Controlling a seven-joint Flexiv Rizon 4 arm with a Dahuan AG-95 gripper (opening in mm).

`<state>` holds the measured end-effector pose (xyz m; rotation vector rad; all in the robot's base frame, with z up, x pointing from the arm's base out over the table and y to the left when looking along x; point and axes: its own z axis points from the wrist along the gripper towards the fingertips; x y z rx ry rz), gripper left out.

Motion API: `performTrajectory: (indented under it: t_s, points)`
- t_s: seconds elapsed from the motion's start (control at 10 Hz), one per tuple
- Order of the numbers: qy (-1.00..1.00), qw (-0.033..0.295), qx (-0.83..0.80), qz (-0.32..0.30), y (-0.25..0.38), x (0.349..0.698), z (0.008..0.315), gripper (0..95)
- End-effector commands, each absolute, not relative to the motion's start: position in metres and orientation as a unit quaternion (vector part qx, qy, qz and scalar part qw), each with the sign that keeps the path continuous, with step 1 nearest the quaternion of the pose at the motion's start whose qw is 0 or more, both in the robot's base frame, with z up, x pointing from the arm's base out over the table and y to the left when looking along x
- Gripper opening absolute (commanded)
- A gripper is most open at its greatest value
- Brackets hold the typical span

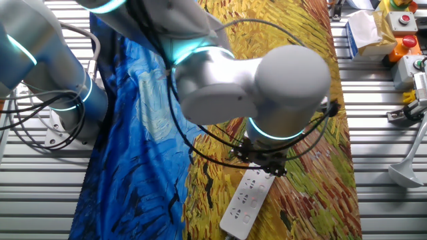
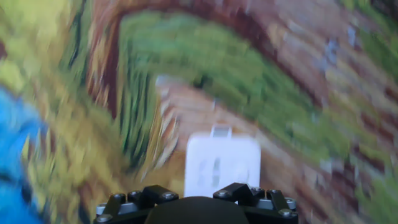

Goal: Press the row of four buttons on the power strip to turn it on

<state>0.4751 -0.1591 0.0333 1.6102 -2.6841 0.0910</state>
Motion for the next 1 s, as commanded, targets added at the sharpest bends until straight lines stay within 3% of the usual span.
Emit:
performTrajectory:
  t_s: [0.1,1.0]
  points:
    - [-0.854,0.0,0.52,0.034,-0.158,0.476,0.028,76.0]
    - [-0.854,-0.008,0.519,0.033,-0.163,0.464,0.025,76.0]
